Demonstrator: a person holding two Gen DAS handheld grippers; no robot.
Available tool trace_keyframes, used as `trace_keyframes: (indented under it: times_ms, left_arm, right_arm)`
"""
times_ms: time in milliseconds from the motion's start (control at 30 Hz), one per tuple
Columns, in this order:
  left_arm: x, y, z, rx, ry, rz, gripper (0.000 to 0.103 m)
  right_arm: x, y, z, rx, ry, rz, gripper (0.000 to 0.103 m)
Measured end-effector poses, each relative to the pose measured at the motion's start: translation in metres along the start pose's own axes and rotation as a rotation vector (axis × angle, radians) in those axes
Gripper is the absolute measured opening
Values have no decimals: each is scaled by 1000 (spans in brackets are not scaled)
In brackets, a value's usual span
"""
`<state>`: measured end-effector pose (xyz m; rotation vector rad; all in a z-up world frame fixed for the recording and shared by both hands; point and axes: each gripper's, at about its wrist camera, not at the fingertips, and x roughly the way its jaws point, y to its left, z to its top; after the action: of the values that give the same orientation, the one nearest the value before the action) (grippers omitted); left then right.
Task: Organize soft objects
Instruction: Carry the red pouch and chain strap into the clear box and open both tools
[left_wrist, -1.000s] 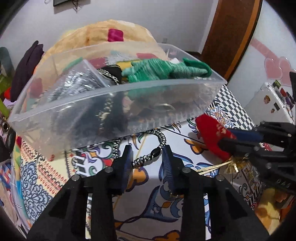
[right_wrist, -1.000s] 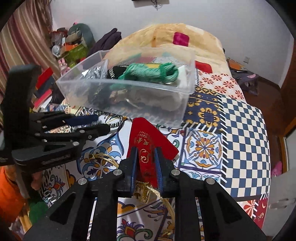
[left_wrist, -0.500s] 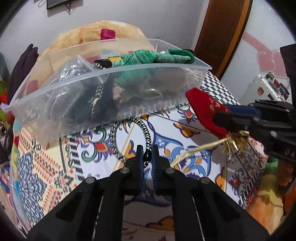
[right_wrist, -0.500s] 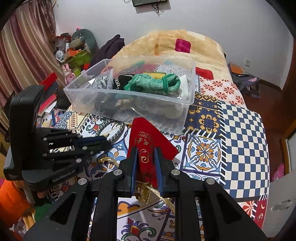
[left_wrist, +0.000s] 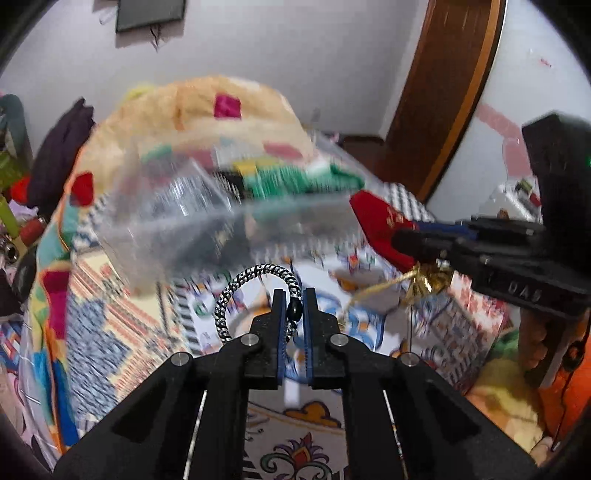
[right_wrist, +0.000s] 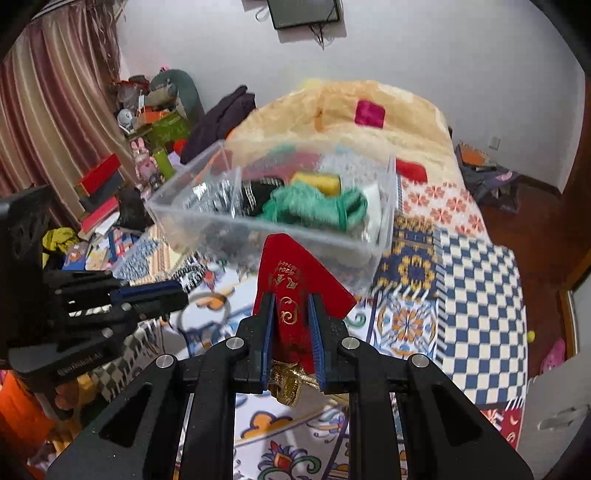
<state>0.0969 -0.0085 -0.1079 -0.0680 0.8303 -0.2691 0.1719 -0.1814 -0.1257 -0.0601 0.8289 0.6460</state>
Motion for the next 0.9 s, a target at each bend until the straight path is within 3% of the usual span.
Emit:
trace_keyframes:
  times_ms: [233,433,600,900]
  left_arm:
    - [-37,9,36,-18,-146,13,7]
    - [-49,20,61,-27,-220,24,7]
    - [-33,33,74,-43,-221,34,7]
    - [26,54,74,-81,-131,36,7]
  right_arm:
    - [-18,13,33,-34,-110,-10,16]
    - [-16,19,57,-62,-174,-18,16]
    - [5,18,68,-69,-178,-18,16]
    - [53,9,65,-67,-92,-24,16]
